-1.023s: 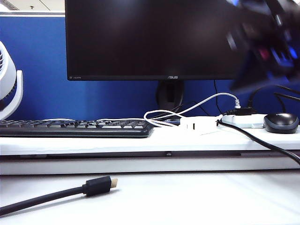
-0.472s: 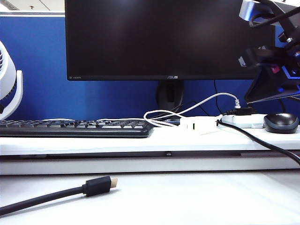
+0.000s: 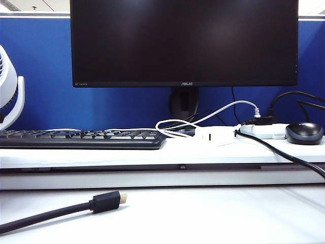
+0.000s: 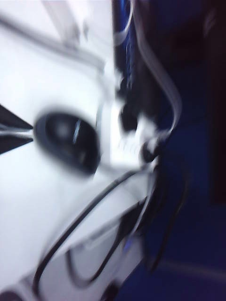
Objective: Pick up the Type-C charging cable and the charging base, insert one end of the Type-C charger into the corresponding slot on the base, and finally place the plugged-in charger back on the table.
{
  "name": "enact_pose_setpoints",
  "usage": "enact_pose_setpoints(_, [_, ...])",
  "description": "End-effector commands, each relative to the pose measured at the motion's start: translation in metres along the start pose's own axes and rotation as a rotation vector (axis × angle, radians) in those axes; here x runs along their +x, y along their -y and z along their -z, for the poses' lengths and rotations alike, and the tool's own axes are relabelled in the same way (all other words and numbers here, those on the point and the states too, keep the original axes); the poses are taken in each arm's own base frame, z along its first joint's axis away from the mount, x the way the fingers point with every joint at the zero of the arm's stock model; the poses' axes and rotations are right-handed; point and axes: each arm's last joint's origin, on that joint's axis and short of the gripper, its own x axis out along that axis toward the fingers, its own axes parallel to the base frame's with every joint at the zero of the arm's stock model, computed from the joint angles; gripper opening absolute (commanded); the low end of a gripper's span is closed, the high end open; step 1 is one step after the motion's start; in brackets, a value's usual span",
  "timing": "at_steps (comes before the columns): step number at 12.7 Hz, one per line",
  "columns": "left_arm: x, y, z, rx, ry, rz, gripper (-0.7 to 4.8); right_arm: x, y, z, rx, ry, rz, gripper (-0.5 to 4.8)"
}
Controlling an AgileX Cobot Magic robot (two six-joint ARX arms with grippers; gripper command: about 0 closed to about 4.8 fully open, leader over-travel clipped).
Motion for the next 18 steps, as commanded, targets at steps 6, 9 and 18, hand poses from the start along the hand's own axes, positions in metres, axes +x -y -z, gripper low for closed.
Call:
enact_pose_setpoints(6, [0.000, 0.000, -0.002, 0.002, 0.012, 0.005, -0.06, -0.014, 0.013, 0.019, -0.026, -0.153, 0.025, 0.20])
enact_pose_setpoints(9, [0.000, 0.000, -0.002, 0.002, 0.013, 0.005, -0.06, -0.014, 0.013, 0.019, -0.024, -0.151, 0.022, 0.20])
enact_pose_setpoints(18, [-0.023, -0.024, 0.018, -0.047, 0.117, -0.218, -0.06, -0.014, 0.013, 0.019, -0.024, -0.149, 0.030, 0.20])
